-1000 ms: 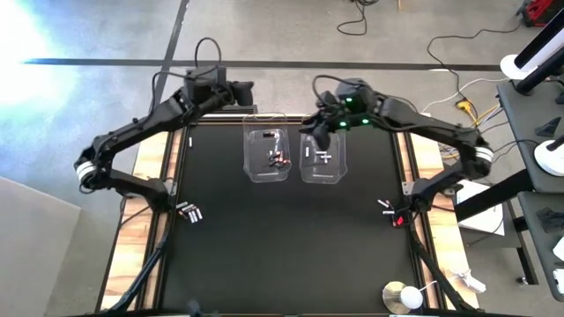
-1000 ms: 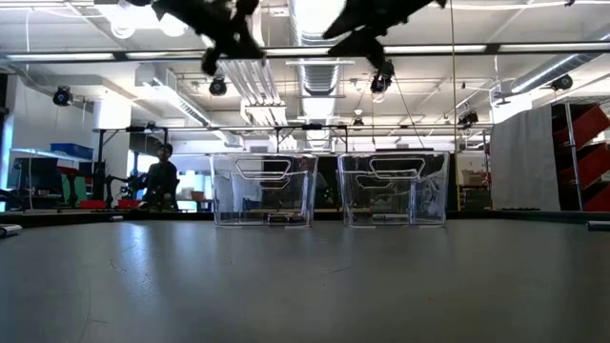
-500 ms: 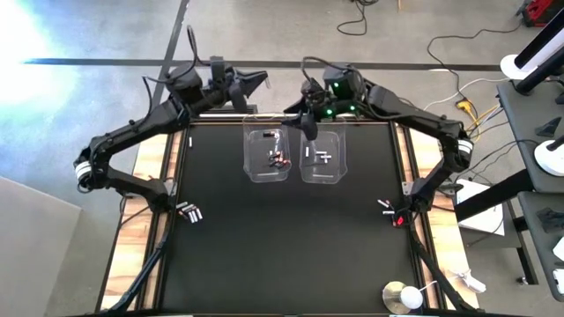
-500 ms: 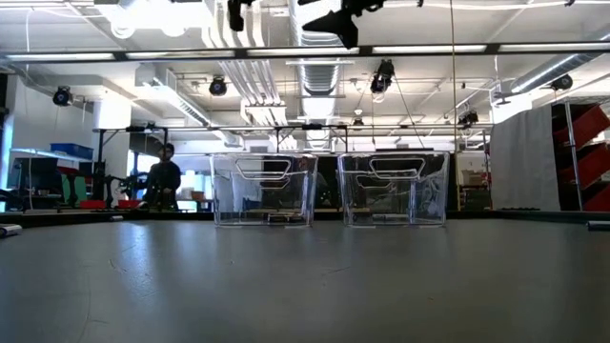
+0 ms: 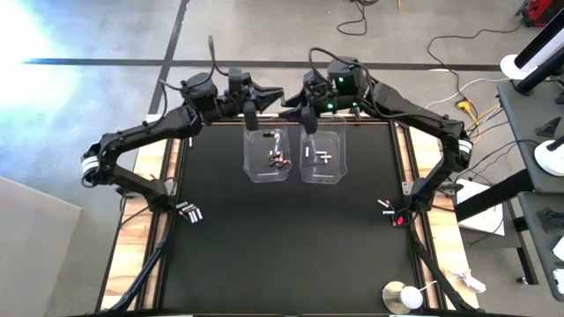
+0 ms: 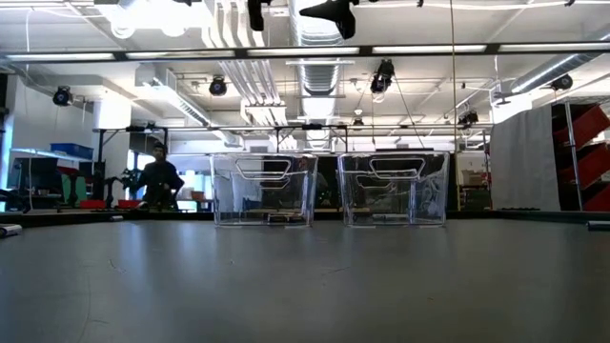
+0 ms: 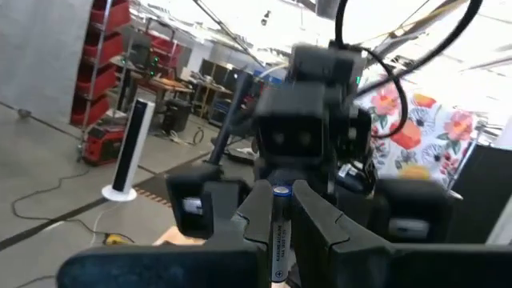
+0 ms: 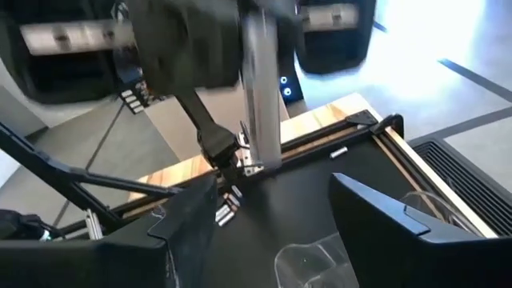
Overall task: Sort batteries
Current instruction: Put the white battery into the right transparent bin
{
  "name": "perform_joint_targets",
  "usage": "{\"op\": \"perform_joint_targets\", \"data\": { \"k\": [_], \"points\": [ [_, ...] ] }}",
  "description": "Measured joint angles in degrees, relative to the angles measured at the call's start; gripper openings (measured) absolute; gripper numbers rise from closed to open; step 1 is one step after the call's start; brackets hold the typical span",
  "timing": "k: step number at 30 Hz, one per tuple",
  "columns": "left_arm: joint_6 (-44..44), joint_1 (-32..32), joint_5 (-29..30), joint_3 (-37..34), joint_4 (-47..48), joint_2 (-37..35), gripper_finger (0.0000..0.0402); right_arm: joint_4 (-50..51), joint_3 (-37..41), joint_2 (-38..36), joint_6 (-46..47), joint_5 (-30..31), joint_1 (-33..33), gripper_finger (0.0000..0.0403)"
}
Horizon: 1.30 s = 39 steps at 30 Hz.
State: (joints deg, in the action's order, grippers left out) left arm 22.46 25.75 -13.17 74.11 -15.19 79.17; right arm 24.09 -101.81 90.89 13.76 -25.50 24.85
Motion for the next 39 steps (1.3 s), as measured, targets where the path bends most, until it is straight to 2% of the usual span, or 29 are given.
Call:
{"op": "perform_joint_targets", "data": {
  "k": [8,17,24,27,31,34,39],
  "points": [
    [-0.1,-0.5,-1.4,0.0,-0.1,0.7,0.0009,0.0,-2.2,-0.3,2.8,0.0,-0.1,0.0172],
    [-0.4,-0.8,-2.4,0.0,-0.2,1.8,0.0009,0.7,-2.9,0.1,2.9,0.1,-0.1,0.003],
    [-2.0,-0.8,-2.4,0.0,1.1,1.7,0.0017,2.6,-2.9,0.5,3.0,0.1,-0.1,0.0039],
    [-4.6,-0.3,-2.5,0.0,4.7,0.9,0.0039,4.1,-2.9,0.5,3.2,0.1,-0.1,0.0032],
    [-6.6,0.8,-2.3,0.0,12.5,-2.3,0.0073,11.3,-2.9,0.3,1.3,0.4,0.2,0.003],
    [-9.3,1.3,-0.2,0.0,19.2,-5.4,0.0092,20.8,-2.8,0.5,-2.2,4.6,0.3,0.003],
    [-14.5,1.3,8.3,0.0,26.5,-11.6,0.0111,35.8,-2.7,3.5,-11.5,13.3,-0.1,0.0034]
  ]
}}
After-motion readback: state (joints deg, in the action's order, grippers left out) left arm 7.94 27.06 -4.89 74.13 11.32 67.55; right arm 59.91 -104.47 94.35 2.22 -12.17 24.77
